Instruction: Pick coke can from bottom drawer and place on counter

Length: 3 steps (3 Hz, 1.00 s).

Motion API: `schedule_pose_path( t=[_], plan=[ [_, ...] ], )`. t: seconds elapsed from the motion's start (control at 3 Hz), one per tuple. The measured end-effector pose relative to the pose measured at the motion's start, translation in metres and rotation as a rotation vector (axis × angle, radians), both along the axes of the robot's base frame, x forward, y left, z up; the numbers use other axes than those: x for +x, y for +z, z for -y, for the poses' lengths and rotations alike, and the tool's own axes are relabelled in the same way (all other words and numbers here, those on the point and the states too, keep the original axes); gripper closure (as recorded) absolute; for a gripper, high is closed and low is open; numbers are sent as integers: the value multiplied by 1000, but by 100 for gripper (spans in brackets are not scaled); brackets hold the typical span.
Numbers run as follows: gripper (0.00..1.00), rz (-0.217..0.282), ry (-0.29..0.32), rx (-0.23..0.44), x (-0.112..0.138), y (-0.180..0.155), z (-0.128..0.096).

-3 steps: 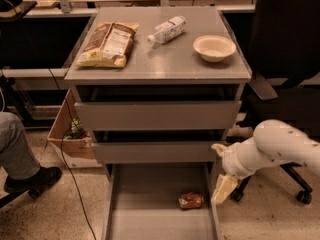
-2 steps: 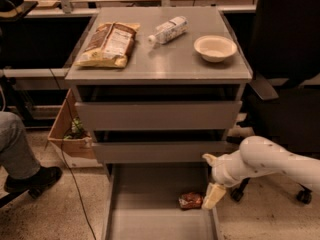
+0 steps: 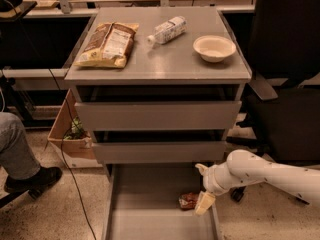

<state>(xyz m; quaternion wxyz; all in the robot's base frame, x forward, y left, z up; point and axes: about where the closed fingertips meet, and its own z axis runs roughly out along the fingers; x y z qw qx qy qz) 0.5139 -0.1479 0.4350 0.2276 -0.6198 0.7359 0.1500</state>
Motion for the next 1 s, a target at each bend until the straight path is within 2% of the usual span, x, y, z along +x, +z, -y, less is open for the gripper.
schedule_pose_path(
  t=[0.33,1.0],
  plan=[
    [0,-19,6,9,4,-14,-7],
    [0,-51,-57,85,40,-102,-26]
  ],
)
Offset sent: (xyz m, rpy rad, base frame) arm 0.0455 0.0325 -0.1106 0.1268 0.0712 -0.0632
